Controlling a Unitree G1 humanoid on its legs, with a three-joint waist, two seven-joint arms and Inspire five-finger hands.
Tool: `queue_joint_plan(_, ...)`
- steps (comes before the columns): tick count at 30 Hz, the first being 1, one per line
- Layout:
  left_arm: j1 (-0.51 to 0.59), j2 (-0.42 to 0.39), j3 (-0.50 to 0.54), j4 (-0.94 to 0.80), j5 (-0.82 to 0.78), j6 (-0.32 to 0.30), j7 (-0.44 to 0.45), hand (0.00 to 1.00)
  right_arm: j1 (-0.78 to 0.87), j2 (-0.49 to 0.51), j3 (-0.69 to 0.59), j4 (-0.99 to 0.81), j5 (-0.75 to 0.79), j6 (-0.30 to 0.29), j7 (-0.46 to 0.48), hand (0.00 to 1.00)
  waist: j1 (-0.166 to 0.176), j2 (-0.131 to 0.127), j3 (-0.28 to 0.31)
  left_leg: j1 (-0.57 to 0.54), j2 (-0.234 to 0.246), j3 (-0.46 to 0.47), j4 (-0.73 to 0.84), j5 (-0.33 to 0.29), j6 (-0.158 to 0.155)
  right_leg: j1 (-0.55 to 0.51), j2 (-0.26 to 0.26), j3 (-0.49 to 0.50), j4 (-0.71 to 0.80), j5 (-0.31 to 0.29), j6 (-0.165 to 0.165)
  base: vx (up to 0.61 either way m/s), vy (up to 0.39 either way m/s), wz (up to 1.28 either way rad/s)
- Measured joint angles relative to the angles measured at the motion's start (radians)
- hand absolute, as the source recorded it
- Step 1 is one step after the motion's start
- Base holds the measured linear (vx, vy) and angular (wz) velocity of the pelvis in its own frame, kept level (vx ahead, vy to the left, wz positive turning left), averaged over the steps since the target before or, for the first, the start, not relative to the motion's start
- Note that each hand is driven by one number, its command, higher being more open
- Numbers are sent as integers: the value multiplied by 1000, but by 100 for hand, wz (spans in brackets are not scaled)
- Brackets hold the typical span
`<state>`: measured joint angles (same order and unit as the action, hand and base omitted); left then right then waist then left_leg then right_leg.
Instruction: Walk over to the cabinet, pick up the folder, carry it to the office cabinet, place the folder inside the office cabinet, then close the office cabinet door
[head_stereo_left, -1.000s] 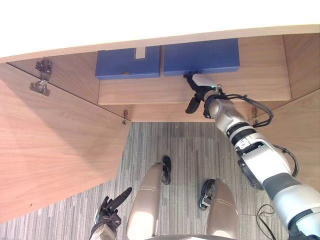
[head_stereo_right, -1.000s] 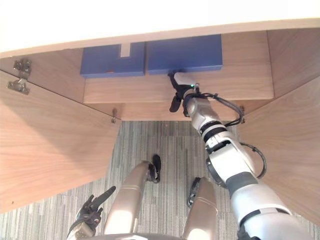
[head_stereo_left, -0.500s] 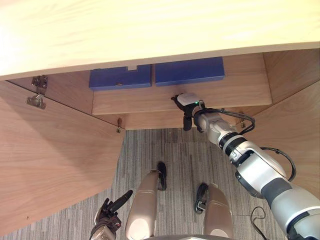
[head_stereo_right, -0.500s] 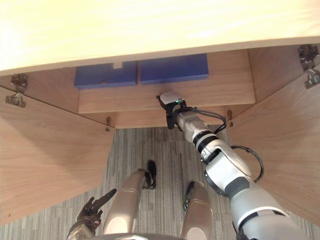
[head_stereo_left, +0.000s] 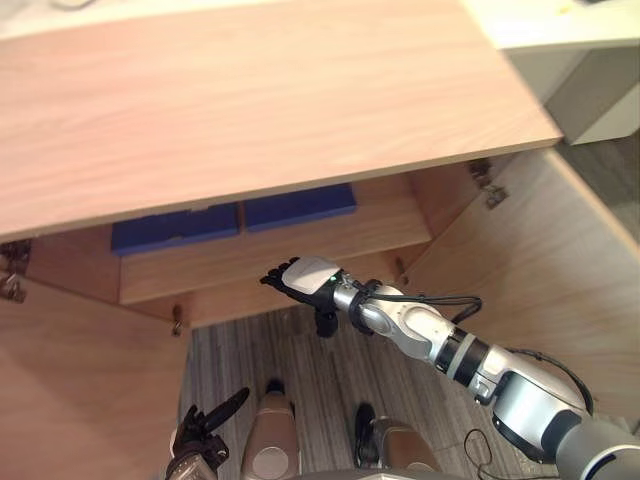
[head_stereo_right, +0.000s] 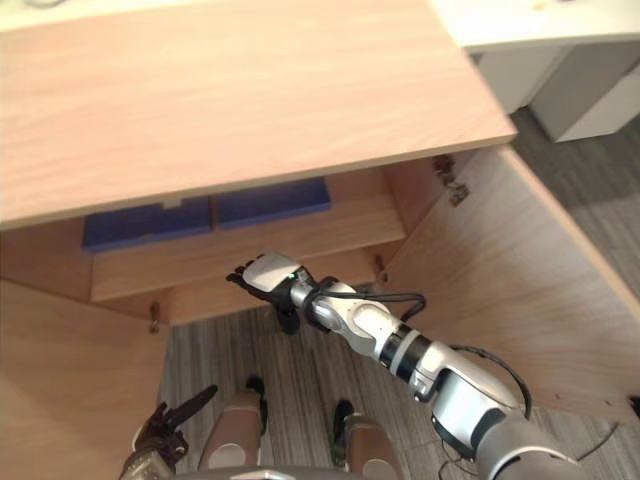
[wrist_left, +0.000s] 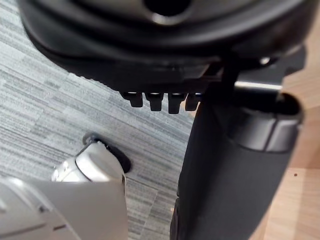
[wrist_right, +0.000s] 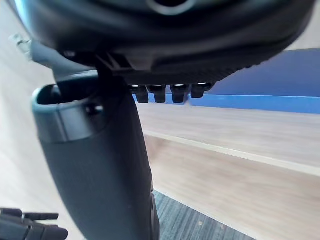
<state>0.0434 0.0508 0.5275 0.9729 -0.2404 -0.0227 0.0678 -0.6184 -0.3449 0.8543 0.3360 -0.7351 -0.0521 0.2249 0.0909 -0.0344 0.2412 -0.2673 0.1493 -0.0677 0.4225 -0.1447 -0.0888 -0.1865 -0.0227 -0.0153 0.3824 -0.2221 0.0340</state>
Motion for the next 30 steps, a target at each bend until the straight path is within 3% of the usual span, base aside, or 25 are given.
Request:
queue_joint_plan(2,7,-10,8,49,51,1,-2,100,81,-34,-58,2,80,3,20,100,-18,-7,-59,40,0,5,-76,-6,-8,5,6,45,-54,33,10,-25,104,-61)
queue_joint_plan(6,20,-3,-5,76,131,1,-4,100,234,-73,-194,48,152,6,50,100,-34,-16,-84,123,-8,81,-140,1,3,50,5,144,-157,110,37,-64,151,-75)
queue_joint_plan(9,28,8,-64,78,135,0,-4,100,337,-59,-263,118,152,28,54,100,-50,-2,-111,149,-25,127,-171,12,20,50,-7,208,-209,159,56,-81,103,-59)
queue_joint_plan(11,22,13,-97,78,135,-1,-5,100,402,-34,-325,159,159,43,55,100,-59,7,-116,160,-31,145,-176,15,24,49,-9,245,-230,185,63,-111,81,-56)
queue_joint_plan(14,21,12,-132,83,135,-8,-12,100,535,51,-468,182,301,69,52,100,-74,12,-118,195,-37,176,-186,13,26,46,-2,318,-239,216,74,-104,50,-71)
queue_joint_plan(16,27,11,-160,96,136,-9,-17,100,611,125,-570,183,390,79,19,100,-97,11,-118,222,-39,220,-190,8,29,40,7,381,-242,242,84,-140,56,-89)
queue_joint_plan(20,22,-8,-186,95,148,-13,-26,100,720,241,-725,177,520,80,-112,100,-109,2,-113,268,-46,314,-187,-16,29,29,27,506,-276,303,88,-202,64,-111)
queue_joint_plan(21,20,-13,-195,90,154,-13,-27,100,739,260,-755,170,535,85,-142,100,-113,0,-108,280,-43,344,-187,-18,29,26,21,485,-284,296,56,-223,64,-108)
queue_joint_plan(22,11,-26,-204,86,164,-21,-26,100,755,277,-796,161,541,92,-187,100,-110,17,-94,311,-24,396,-201,-18,32,22,-14,316,-302,268,-52,-162,53,-137)
queue_joint_plan(23,16,-33,-208,83,164,-22,-25,100,761,283,-804,152,541,93,-214,100,-100,38,-86,329,-1,432,-213,-8,47,-1,-46,160,-262,259,-59,-140,56,-144)
queue_joint_plan(24,22,-33,-211,79,164,-23,-24,100,767,290,-811,145,541,93,-229,100,-99,39,-86,338,7,465,-213,-3,52,-29,-89,24,-196,252,-61,-87,-17,-126)
queue_joint_plan(25,29,-23,-248,73,165,-26,-23,100,793,310,-834,128,541,93,-256,100,-99,28,-92,360,13,514,-212,-1,43,-46,-194,-244,-39,209,-99,-69,-57,-97)
queue_joint_plan(26,30,-17,-274,73,165,-28,-23,100,807,312,-842,128,540,94,-274,100,-100,31,-95,373,24,528,-208,-2,30,-24,-235,-333,27,183,-97,-43,-116,-77)
queue_joint_plan(27,31,-16,-289,73,164,-30,-23,100,815,311,-846,129,540,96,-281,100,-99,32,-98,377,33,535,-205,-3,21,-14,-247,-369,39,158,-70,26,-225,-44)
queue_joint_plan(28,27,-3,-319,75,164,-31,-24,100,819,311,-863,131,540,98,-292,100,-102,23,-96,384,30,531,-209,-8,-2,-12,-240,-395,36,160,-34,41,-215,-34)
queue_joint_plan(30,27,-6,-362,81,163,-30,-25,100,824,308,-916,132,540,114,-319,100,-101,43,-108,390,15,463,-275,2,-10,1,-178,-405,-49,163,-34,69,-114,-45)
